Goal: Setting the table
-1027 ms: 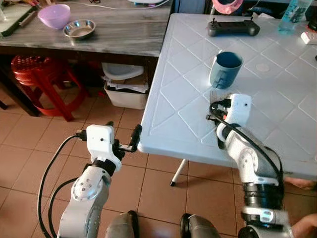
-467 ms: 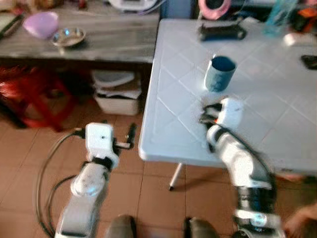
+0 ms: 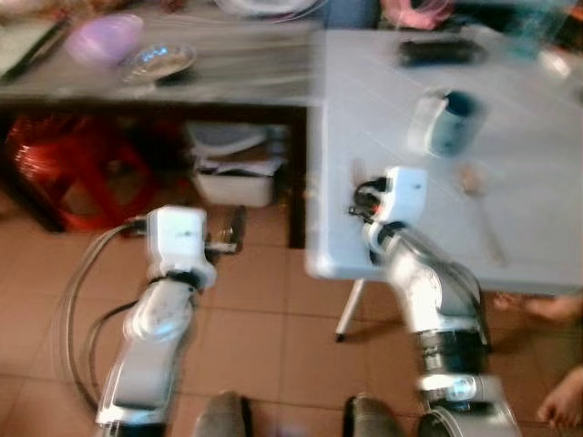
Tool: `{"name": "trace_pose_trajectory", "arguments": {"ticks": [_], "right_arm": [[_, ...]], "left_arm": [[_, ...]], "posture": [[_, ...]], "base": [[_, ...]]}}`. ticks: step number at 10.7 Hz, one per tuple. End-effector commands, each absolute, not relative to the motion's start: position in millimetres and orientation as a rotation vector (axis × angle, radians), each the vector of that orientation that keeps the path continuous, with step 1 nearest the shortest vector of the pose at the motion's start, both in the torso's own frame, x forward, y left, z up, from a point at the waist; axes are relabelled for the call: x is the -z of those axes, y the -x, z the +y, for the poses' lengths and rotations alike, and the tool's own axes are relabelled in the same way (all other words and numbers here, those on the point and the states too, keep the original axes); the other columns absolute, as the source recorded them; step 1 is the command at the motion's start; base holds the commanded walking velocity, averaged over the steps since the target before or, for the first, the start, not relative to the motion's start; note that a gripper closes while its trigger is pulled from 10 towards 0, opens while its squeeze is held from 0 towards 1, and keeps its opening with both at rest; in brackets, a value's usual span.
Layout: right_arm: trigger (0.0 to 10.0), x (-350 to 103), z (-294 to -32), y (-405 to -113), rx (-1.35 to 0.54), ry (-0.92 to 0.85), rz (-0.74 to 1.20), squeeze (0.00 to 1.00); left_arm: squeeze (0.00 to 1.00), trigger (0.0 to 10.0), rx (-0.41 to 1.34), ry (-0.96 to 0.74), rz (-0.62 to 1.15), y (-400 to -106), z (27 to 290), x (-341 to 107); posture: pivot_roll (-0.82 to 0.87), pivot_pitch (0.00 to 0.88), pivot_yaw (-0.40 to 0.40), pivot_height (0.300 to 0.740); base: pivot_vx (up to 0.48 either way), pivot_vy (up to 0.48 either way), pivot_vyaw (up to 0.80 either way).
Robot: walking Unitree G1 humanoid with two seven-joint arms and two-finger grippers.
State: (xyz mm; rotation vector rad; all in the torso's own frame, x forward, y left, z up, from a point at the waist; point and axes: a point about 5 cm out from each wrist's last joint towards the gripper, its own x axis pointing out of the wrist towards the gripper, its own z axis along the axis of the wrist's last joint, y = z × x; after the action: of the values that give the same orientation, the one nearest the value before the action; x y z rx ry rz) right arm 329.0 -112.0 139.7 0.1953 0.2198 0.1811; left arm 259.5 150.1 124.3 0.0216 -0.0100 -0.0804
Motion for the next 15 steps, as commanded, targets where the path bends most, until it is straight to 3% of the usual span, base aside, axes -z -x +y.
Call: {"name": "trace_pose_trajectory", "arguments": {"ticks": [1, 2, 3, 6, 10, 15], "right_arm": [[0.0, -145.9, -125.0, -328.7, -0.124, -0.184, 0.176, 0.00], [0.0, -156.0, -125.5, -326.9, -0.170, -0.103, 0.075, 0.00], [0.0, -154.7, -133.8, -327.4, -0.110, -0.159, 0.076, 0.00], [0.0, -161.6, -141.2, -325.4, -0.086, -0.091, -0.008, 0.00], [0.0, -150.2, -168.9, -287.8, -0.053, 0.059, -0.078, 0.00], [0.0, -158.0, -155.0, -283.2, -0.129, 0.071, -0.128, 0.00]], "left_arm": [[0.00, 10.0, 0.080, 0.003, -0.007, -259.8, 145.7, -123.6], [0.00, 10.0, 0.110, -0.030, -0.023, -261.9, 145.6, -123.5], [0.00, 10.0, 0.083, -0.001, -0.036, -268.3, 149.7, -128.7], [0.00, 10.0, 0.105, -0.019, -0.050, -269.0, 145.0, -128.1], [0.00, 10.0, -0.022, 0.002, -0.006, -251.4, 155.4, -112.6], [0.00, 10.0, -0.022, -0.015, -0.015, -257.2, 155.7, -114.5]], "posture": [[0.03, 0.106, 0.036, 0.740], [0.02, 0.111, 0.043, 0.740], [0.02, 0.121, 0.051, 0.740], [0.01, 0.098, 0.067, 0.740], [0.02, 0.074, 0.052, 0.740], [0.00, 0.068, 0.060, 0.740]], "base": [[0.000, 0.469, 0.00], [0.000, 0.420, 0.00], [0.322, 0.356, 0.00], [0.462, 0.000, 0.00], [0.474, 0.000, 0.00], [0.374, 0.216, 0.00]]}}
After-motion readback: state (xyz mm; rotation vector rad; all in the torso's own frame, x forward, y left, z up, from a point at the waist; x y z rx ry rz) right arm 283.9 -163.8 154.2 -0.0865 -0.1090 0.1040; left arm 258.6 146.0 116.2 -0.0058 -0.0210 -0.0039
